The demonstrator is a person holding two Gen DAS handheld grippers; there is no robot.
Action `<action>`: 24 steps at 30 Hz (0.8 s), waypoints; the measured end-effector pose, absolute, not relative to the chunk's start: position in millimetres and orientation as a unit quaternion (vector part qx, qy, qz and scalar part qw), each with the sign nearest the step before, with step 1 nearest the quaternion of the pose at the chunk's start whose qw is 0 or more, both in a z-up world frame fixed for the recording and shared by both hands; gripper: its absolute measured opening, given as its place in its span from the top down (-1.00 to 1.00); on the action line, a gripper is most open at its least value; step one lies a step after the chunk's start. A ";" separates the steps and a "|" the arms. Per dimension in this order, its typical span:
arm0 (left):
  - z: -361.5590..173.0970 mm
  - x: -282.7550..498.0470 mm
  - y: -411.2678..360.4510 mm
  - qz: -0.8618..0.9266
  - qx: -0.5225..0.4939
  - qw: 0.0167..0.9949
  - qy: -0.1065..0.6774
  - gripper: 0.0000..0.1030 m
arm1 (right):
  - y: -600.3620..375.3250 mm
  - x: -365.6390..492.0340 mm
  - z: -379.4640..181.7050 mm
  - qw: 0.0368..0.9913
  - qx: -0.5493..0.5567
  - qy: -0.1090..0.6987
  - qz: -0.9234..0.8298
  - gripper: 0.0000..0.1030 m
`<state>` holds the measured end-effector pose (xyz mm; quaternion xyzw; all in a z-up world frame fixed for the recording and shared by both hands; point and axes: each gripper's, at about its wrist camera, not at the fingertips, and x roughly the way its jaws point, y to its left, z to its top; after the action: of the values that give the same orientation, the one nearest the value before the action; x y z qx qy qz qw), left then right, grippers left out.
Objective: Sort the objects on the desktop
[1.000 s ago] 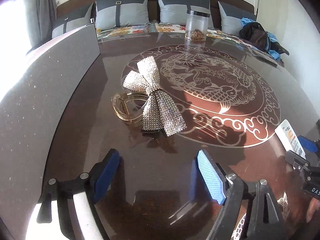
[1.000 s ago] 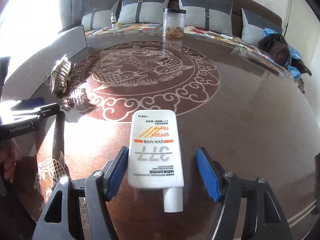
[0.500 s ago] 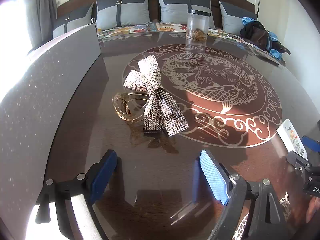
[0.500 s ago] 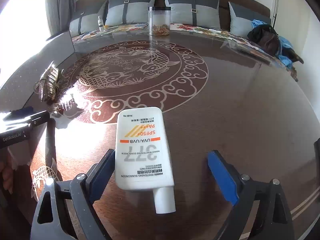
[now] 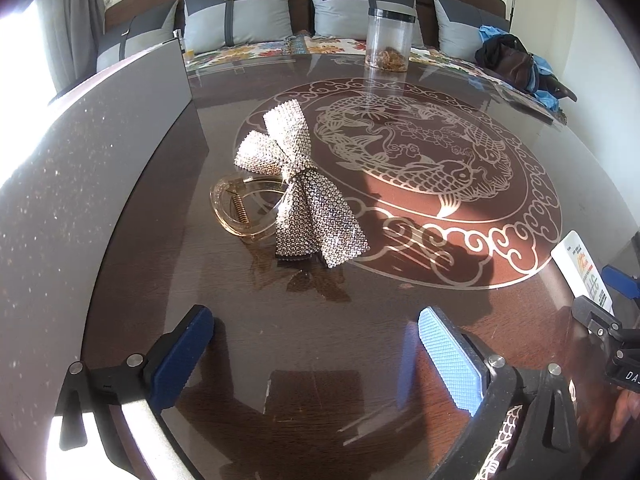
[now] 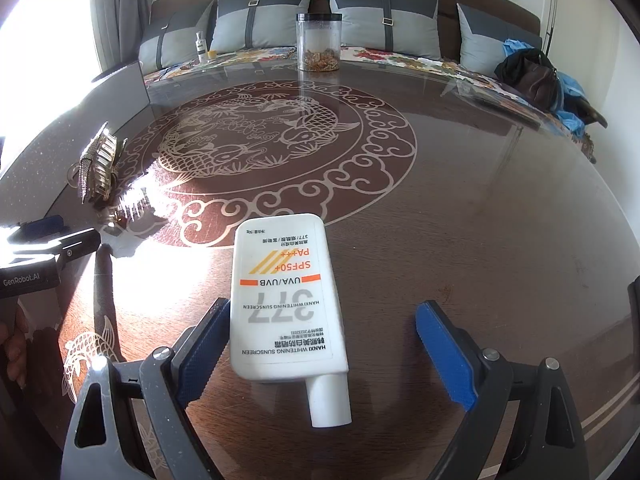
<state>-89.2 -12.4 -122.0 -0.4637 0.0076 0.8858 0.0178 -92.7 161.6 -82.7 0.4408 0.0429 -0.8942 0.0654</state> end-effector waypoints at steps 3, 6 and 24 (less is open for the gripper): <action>-119.2 -96.8 -16.4 0.879 -0.477 0.023 -0.009 -1.00 | 161.3 -94.6 -83.7 0.071 0.447 0.042 -0.891 -0.96; -115.3 -117.5 -23.7 0.873 -0.486 0.006 -0.031 -1.00 | 158.3 -98.0 -85.1 0.074 0.460 0.046 -0.884 -1.00; -18.3 -107.7 -83.7 0.910 -0.399 0.055 -0.098 0.00 | 129.2 -100.7 -13.3 0.143 0.481 0.018 -0.865 0.00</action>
<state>-107.7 -83.7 -18.3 -0.3986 -0.0976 0.9102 0.0552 -100.7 129.2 -13.3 0.4807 0.0178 -0.8649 0.1434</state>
